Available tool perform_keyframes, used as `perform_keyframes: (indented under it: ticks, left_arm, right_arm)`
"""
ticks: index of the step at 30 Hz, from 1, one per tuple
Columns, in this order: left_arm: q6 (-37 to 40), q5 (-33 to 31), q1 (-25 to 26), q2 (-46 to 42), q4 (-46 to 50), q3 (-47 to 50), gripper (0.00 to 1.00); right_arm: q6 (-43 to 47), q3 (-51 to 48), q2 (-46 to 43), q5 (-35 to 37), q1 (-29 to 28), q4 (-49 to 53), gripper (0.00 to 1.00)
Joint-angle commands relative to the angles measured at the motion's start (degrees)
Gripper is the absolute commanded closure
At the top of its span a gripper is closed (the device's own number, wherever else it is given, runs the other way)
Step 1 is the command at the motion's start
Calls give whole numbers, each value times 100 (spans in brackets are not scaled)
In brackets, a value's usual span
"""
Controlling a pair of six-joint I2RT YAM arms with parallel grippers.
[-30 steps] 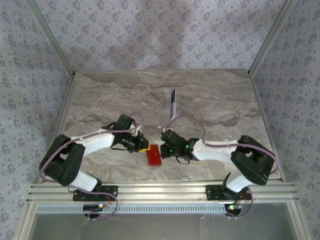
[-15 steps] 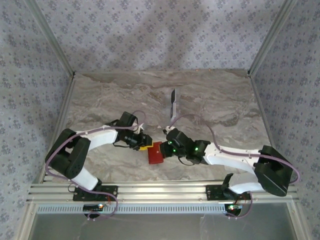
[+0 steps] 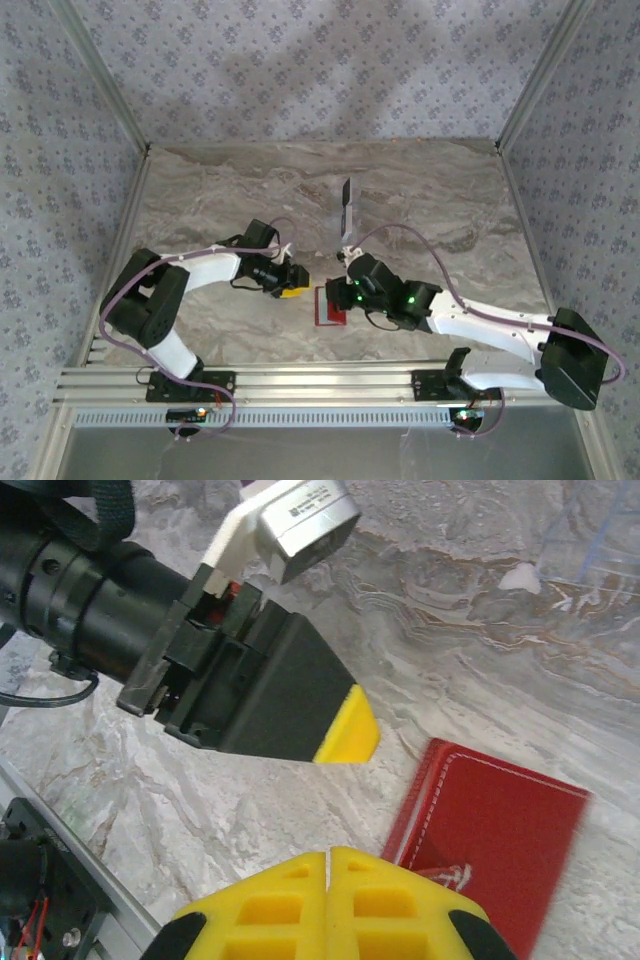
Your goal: Put the credit cards into the card holder
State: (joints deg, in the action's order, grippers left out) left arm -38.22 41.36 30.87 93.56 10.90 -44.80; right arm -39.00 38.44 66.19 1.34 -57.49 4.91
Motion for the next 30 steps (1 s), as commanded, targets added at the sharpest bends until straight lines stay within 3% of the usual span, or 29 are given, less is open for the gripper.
perform_keyframes:
  ticks: [1,10,18,24,30]
  left_arm:
    - [-93,157,-9,-110,-220,125,56]
    - [-98,138,5,-241,-171,296,58]
    - [75,102,15,-242,62,213,58]
    - [-47,196,82,-116,-132,202,56]
    - [-152,258,351,245,-374,147,58]
  right_arm:
    - [211,19,31,-241,72,163,100]
    - [227,-179,-9,-220,292,447,100]
    - [217,-785,-764,-565,1239,1131,100]
    - [223,-1336,-1027,-617,1695,970,100]
    - [138,-1524,-936,-6,1707,1228,100]
